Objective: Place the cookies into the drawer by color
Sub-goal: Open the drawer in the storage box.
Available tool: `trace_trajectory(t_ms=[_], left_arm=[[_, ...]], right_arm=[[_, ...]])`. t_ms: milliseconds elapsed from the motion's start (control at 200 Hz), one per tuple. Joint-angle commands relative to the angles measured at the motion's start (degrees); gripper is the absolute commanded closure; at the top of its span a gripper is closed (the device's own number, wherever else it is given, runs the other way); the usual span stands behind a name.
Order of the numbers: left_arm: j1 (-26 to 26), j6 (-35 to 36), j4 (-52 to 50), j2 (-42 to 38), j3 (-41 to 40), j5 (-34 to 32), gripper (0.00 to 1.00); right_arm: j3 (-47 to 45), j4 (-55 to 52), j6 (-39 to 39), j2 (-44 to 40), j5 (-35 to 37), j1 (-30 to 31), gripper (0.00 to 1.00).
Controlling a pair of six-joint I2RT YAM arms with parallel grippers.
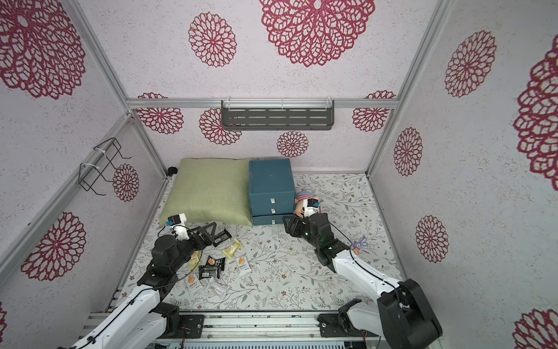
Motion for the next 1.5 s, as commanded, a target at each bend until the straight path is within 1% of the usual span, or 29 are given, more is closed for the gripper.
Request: trace_trajectory(t_ms=[0,155,275,340,420,565,660,785,1051,1211,1271,1391,1496], left_arm=[[-2.37,2.88,2.75,1.97,2.28,0.21,0.02],[-4.44,4.15,2.49,3.84,3.32,-0.55,0.02],[-5.30,4.84,2.23,4.74,3.69,-1.59,0.03],[-5.38,5.02,2.17,4.92,3.84,-1.82,0.03],[-5.59,5.03,2.11,4.96,3.82,-1.97,0.03],[-6.02,5.17,2.06,4.32,3.82,-2.22,0.03],[-6.16,5.29,1.57,3.10,3.74,-2.40,0.02],[-6.39,5.86,0.37,1.31,3.61,-3.17,0.03],[-6.64,6.68,-0.85,-0.88,3.37,-4.13,0.02],[-6.73,6.65,-0.75,-0.55,3.54,-4.15,0.03],[-6.74,6.64,-0.67,-0.44,3.53,-3.99,0.03],[-6.84,6.69,-0.34,-0.13,3.52,-3.91,0.03],[-6.87,6.69,-0.32,0.30,3.55,-3.92,0.03]], right_arm=[[4.39,0.62,2.23,2.26,4.23,1.56,0.44],[9.52,0.50,4.49,6.27,5.62,3.66,0.47],[13.31,0.17,6.01,9.57,5.97,4.59,0.53],[14.93,0.33,7.04,11.21,5.82,4.91,0.58],[16.46,0.97,8.24,12.71,6.05,5.22,0.61],[18.17,1.71,10.18,14.60,6.67,5.49,0.65],[19.28,1.66,10.83,15.80,6.77,5.49,0.69],[19.99,1.95,11.70,17.10,6.52,5.52,0.72],[21.09,2.05,12.50,17.92,6.77,5.56,0.79],[21.75,1.72,12.62,18.07,6.95,5.51,0.88],[21.76,1.66,12.62,17.94,7.05,5.49,0.90],[21.64,1.52,12.61,17.47,7.26,5.58,1.00],[20.99,1.28,12.51,16.61,7.45,5.68,1.00]])
